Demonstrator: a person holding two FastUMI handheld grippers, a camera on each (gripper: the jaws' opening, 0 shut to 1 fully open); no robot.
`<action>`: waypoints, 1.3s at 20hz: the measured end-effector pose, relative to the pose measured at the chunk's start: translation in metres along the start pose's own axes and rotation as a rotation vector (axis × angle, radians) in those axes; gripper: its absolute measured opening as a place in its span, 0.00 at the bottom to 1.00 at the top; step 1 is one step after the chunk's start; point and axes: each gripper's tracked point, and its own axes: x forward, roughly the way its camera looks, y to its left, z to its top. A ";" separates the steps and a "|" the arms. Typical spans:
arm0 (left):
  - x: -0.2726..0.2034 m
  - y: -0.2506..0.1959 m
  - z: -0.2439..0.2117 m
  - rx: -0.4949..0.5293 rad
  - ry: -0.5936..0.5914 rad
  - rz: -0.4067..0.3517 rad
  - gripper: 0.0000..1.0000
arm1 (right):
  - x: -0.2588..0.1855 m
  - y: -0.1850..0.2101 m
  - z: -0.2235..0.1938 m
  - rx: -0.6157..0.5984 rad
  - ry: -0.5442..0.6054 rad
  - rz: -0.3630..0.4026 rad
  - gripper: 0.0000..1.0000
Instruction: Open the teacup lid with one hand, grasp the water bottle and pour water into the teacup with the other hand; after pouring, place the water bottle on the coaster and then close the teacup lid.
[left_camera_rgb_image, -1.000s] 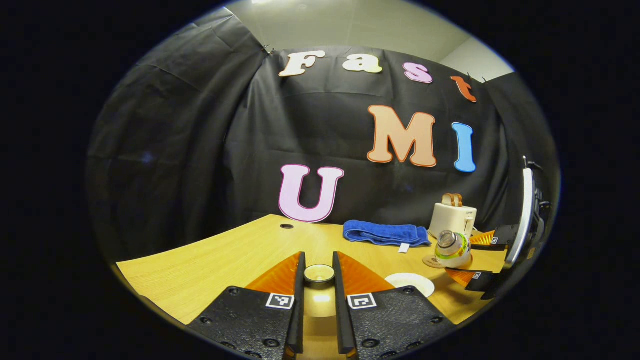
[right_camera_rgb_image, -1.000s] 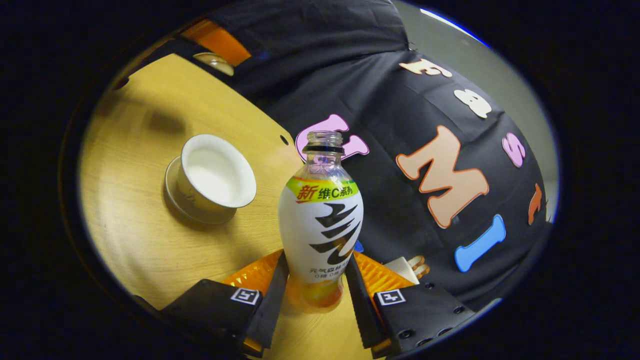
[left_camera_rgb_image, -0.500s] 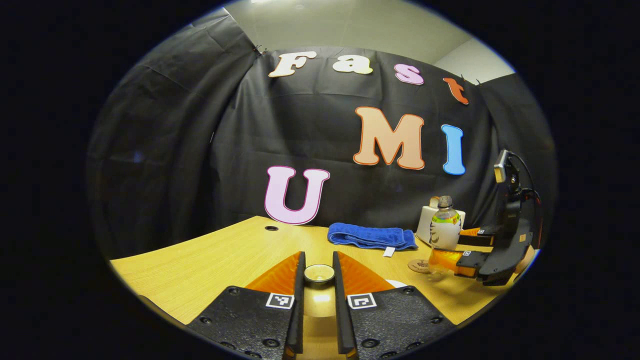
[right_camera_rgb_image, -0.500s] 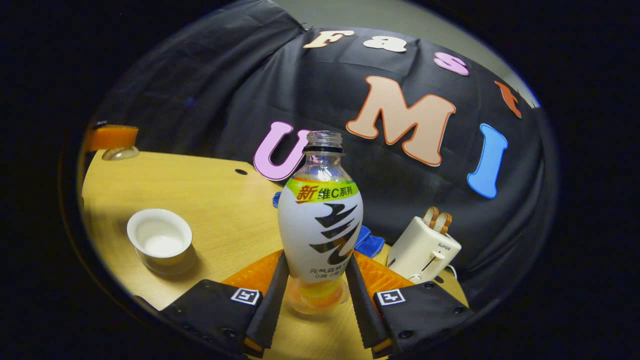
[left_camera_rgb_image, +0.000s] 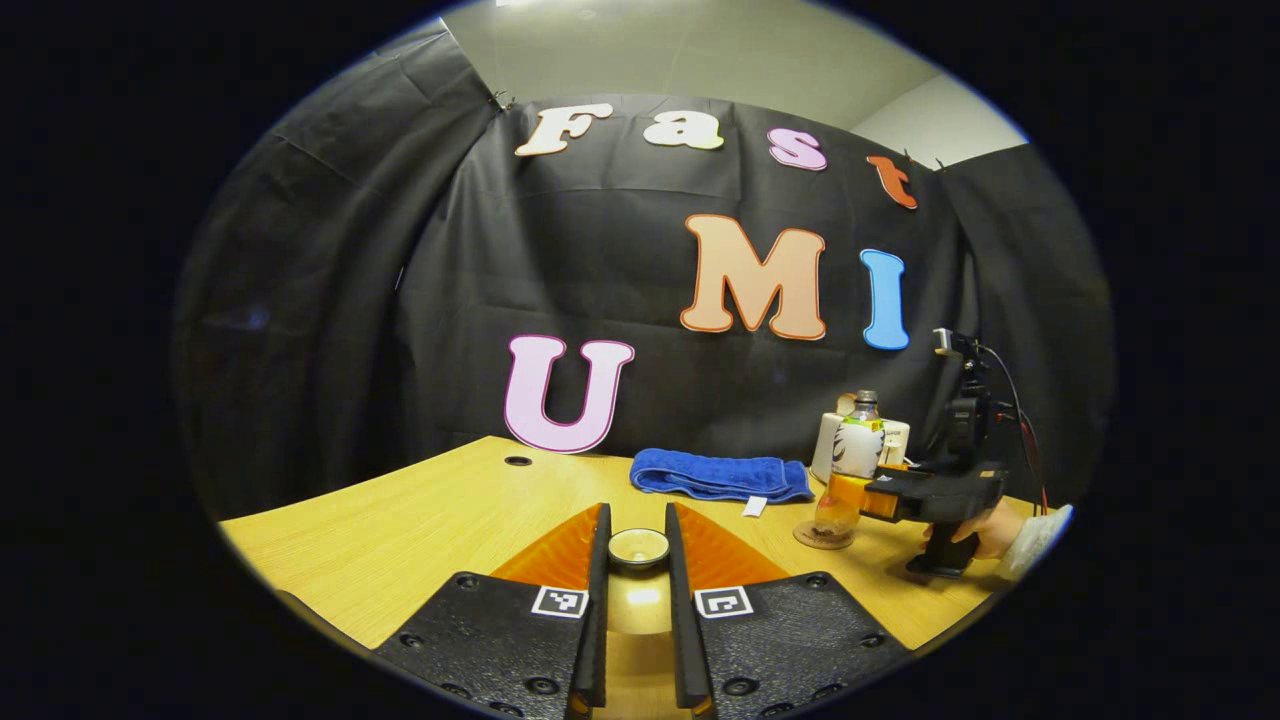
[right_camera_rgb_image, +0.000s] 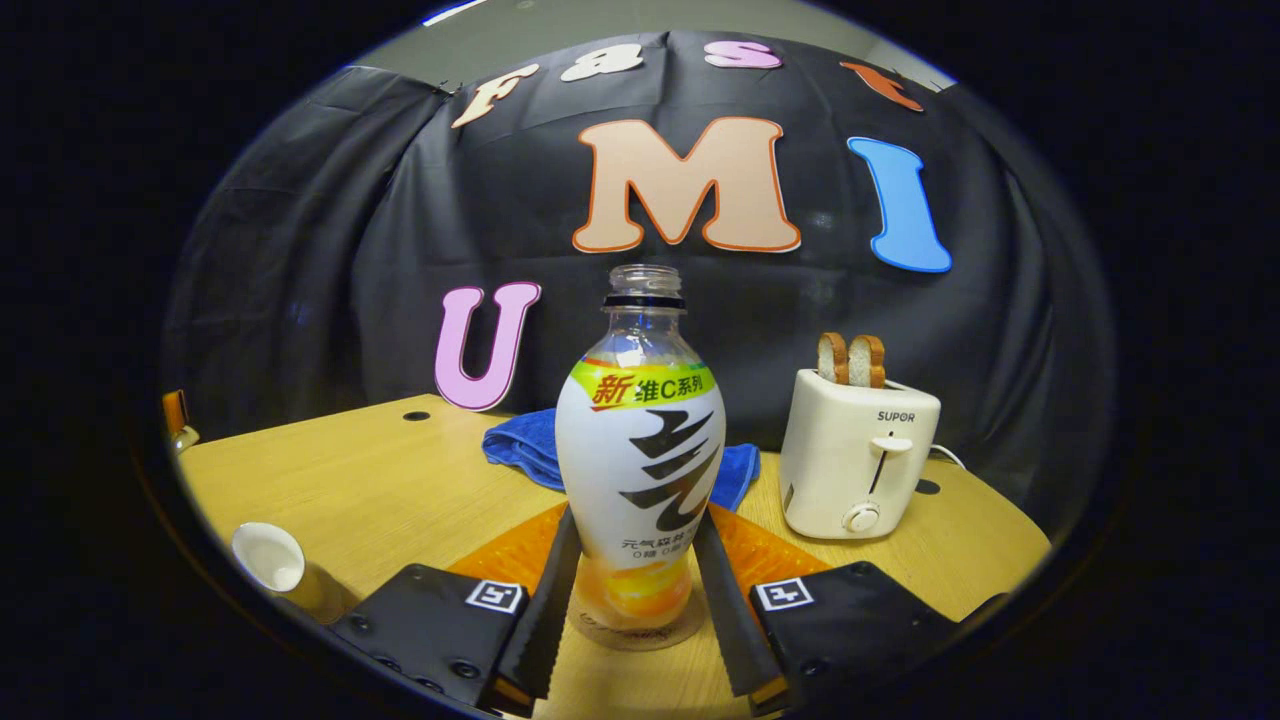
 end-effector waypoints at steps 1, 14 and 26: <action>0.001 0.000 0.000 -0.005 0.000 0.001 0.24 | 0.003 -0.001 -0.001 0.009 -0.002 0.000 0.69; 0.002 -0.016 -0.012 -0.013 0.033 -0.040 0.24 | 0.013 0.001 -0.016 0.035 0.034 0.002 0.75; 0.022 -0.056 -0.025 0.045 0.056 -0.170 0.25 | -0.009 0.003 -0.015 0.031 0.035 0.031 0.96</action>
